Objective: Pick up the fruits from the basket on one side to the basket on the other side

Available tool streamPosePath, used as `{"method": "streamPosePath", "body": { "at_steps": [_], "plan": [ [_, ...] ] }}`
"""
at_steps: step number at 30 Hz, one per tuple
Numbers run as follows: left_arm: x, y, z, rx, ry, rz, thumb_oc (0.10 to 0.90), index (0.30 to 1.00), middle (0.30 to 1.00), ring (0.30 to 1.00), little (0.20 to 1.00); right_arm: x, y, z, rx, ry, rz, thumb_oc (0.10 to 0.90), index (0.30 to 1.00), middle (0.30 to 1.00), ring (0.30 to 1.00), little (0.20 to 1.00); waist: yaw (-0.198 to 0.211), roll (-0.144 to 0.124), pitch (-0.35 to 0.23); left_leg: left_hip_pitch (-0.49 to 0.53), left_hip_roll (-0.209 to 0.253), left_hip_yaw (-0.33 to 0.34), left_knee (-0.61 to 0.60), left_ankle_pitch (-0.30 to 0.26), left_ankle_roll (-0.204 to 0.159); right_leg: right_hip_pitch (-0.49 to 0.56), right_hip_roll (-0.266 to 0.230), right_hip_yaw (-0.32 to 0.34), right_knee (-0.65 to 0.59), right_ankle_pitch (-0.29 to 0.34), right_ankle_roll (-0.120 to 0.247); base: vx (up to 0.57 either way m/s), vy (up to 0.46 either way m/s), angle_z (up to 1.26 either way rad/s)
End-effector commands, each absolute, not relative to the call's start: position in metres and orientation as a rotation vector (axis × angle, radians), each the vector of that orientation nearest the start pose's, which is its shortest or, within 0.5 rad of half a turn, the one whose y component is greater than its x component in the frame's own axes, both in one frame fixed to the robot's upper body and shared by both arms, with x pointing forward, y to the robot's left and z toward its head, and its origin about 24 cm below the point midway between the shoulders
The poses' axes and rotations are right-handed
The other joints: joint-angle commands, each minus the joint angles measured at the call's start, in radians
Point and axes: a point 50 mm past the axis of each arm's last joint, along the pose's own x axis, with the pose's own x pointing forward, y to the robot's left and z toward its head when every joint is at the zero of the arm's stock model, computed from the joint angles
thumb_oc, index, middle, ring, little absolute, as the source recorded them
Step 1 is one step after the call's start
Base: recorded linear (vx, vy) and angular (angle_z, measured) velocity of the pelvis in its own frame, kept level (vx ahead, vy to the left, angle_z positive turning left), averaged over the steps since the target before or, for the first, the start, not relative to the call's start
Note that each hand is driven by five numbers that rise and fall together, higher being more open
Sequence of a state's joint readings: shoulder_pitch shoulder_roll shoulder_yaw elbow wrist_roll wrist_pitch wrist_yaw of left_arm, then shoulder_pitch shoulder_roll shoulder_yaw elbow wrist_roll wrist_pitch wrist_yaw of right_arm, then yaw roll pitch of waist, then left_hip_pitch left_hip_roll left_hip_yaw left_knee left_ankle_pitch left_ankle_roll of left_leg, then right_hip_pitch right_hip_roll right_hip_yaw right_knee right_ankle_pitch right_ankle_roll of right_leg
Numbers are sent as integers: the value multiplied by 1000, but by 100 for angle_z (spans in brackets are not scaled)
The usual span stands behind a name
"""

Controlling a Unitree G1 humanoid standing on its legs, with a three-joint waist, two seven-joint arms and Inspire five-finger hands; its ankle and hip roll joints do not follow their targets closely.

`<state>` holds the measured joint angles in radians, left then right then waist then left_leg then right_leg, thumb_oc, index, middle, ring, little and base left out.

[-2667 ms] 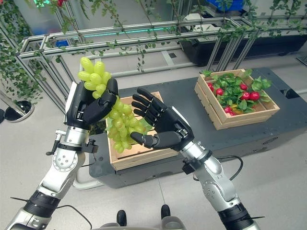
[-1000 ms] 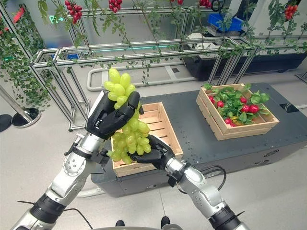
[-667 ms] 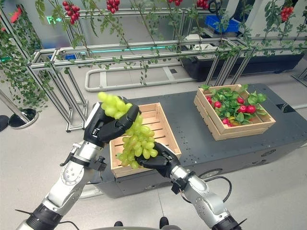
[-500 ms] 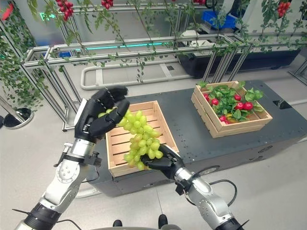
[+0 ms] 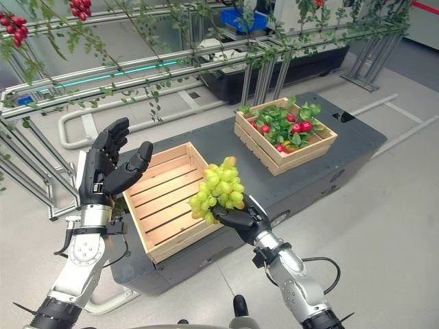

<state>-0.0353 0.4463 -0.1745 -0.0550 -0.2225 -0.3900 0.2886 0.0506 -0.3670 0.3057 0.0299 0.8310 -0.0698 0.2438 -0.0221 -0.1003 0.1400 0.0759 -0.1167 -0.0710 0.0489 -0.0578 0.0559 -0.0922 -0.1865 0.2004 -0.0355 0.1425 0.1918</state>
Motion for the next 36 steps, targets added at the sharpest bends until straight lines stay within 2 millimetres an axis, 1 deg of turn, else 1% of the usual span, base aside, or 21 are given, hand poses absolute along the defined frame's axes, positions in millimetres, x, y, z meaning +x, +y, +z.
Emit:
{"method": "streamPosePath", "body": {
  "at_steps": [1, 2, 5, 7, 9, 10, 12, 13, 16, 17, 18, 19, 20, 21, 23, 24, 25, 28, 29, 33, 36],
  "plan": [
    [256, 172, 164, 68, -771, -93, 800, 900, 900, 900, 900, 253, -155, 104, 506, -317, 462, 400, 300, 300, 300, 300, -11, 57, -3, -34, 14, 56, 4, -52, -17, -38, 53, -112, -23, 43, -7, -90, 117, -54],
    [256, 172, 164, 65, -770, -105, 800, 900, 900, 900, 900, 252, -155, 104, 505, -318, 462, 400, 300, 300, 300, 300, -11, 57, -2, -35, 14, 61, 4, -53, -15, -42, 55, -118, -12, 40, -8, -102, 103, -74],
    [256, 168, 164, 53, -763, -125, 800, 900, 900, 900, 900, 252, -156, 106, 519, -324, 494, 400, 300, 300, 300, 300, -11, 63, 1, -47, 18, 96, 3, -46, -5, -59, 70, -173, 97, 6, -19, -127, 81, -74],
    [257, 166, 163, 73, -733, -135, 800, 900, 900, 900, 900, 254, -156, 107, 505, -336, 509, 400, 300, 300, 300, 300, -2, 77, -1, -58, 26, 114, -3, -31, 7, -59, 90, -211, 210, -62, -38, -133, 55, -80],
    [256, 165, 161, 84, -714, -148, 800, 900, 900, 900, 900, 255, -155, 108, 495, -336, 508, 400, 300, 300, 300, 300, 10, 84, -1, -62, 33, 132, -11, -24, 18, -45, 85, -254, 299, -88, -45, -118, 6, -75],
    [255, 167, 161, 88, -706, -159, 800, 900, 900, 900, 900, 256, -154, 108, 496, -336, 510, 400, 300, 300, 300, 300, 25, 87, -6, -67, 39, 151, -20, -19, 25, -36, 79, -293, 350, -107, -52, -133, -31, -57],
    [255, 169, 160, 88, -704, -166, 800, 900, 900, 900, 900, 257, -153, 107, 494, -338, 514, 400, 300, 300, 300, 300, 40, 86, -10, -71, 45, 164, -24, -15, 25, -12, 70, -325, 350, -130, -60, -94, -63, -60],
    [254, 170, 160, 88, -701, -187, 800, 900, 900, 900, 900, 258, -153, 104, 492, -333, 521, 400, 300, 300, 300, 300, 61, 81, -21, -80, 52, 189, -30, -8, 19, 48, 52, -375, 319, -154, -63, -68, -86, -55],
    [251, 171, 159, 96, -703, -173, 800, 900, 900, 900, 900, 256, -147, 102, 486, -317, 558, 400, 300, 300, 300, 300, 85, 69, -32, -90, 65, 253, -40, 4, 5, 146, 29, -452, 261, -194, -55, -83, -130, -70],
    [251, 172, 159, 93, -701, -167, 800, 900, 900, 900, 900, 256, -145, 101, 486, -314, 567, 400, 300, 300, 300, 300, 92, 65, -37, -91, 69, 273, -46, 9, 1, 174, 29, -471, 225, -204, -52, -52, -208, -104],
    [251, 175, 159, 87, -698, -136, 800, 900, 900, 900, 900, 256, -140, 101, 478, -302, 602, 400, 300, 300, 300, 300, 107, 55, -46, -76, 73, 305, -64, 8, -21, 227, 18, -519, 108, -208, -41, -88, -261, -148],
    [251, 176, 159, 82, -700, -127, 800, 900, 900, 900, 900, 257, -138, 101, 475, -299, 612, 400, 300, 300, 300, 300, 112, 54, -48, -73, 80, 326, -77, 21, -34, 244, 22, -533, 55, -192, -39, -72, -226, -158],
    [251, 176, 159, 79, -700, -126, 800, 900, 900, 900, 900, 258, -137, 101, 474, -297, 614, 400, 300, 300, 300, 300, 113, 54, -48, -73, 82, 332, -79, 26, -39, 249, 25, -532, 41, -187, -39, -145, -243, -170],
    [252, 175, 160, 65, -710, -133, 800, 900, 900, 900, 900, 260, -136, 103, 467, -302, 605, 400, 300, 300, 300, 300, 108, 53, -48, -84, 93, 348, -81, 40, -58, 251, 40, -507, 2, -173, -43, -143, -242, -158],
    [252, 174, 162, 60, -720, -135, 800, 900, 900, 900, 900, 262, -137, 104, 457, -307, 599, 400, 300, 300, 300, 300, 102, 52, -47, -89, 99, 349, -82, 45, -64, 247, 49, -492, -15, -164, -47, -161, -209, -111],
    [254, 173, 164, 37, -730, -143, 800, 900, 900, 900, 900, 263, -139, 107, 442, -320, 593, 400, 300, 300, 300, 300, 88, 53, -47, -100, 108, 353, -89, 65, -62, 232, 67, -479, -40, -141, -63, -231, -252, -59],
    [256, 170, 164, 23, -731, -154, 800, 900, 900, 900, 900, 262, -142, 107, 432, -322, 577, 400, 300, 300, 300, 300, 73, 51, -47, -106, 119, 355, -95, 76, -74, 221, 83, -466, -52, -134, -74, -244, -272, -48],
    [256, 169, 162, -4, -730, -161, 800, 900, 900, 900, 900, 260, -147, 106, 418, -317, 566, 400, 300, 300, 300, 300, 56, 50, -46, -104, 133, 346, -110, 92, -83, 208, 102, -446, -52, -132, -86, -130, -219, -18],
    [255, 167, 162, -17, -744, -174, 800, 900, 900, 900, 900, 257, -152, 105, 408, -321, 563, 400, 300, 300, 300, 300, 39, 47, -46, -109, 149, 340, -125, 109, -95, 198, 129, -426, -52, -137, -102, -141, -226, -23],
    [257, 163, 162, -53, -751, -185, 800, 900, 900, 900, 900, 256, -159, 105, 402, -325, 556, 400, 300, 300, 300, 300, 15, 42, -44, -126, 170, 338, -125, 127, -107, 186, 158, -396, -52, -140, -119, -133, -208, -24],
    [257, 161, 163, -77, -763, -187, 800, 900, 900, 900, 900, 253, -163, 103, 406, -319, 558, 400, 300, 300, 300, 300, 4, 32, -39, -143, 185, 285, -86, 120, -113, 180, 175, -349, -52, -134, -135, -84, -152, -19]
  ]
}}
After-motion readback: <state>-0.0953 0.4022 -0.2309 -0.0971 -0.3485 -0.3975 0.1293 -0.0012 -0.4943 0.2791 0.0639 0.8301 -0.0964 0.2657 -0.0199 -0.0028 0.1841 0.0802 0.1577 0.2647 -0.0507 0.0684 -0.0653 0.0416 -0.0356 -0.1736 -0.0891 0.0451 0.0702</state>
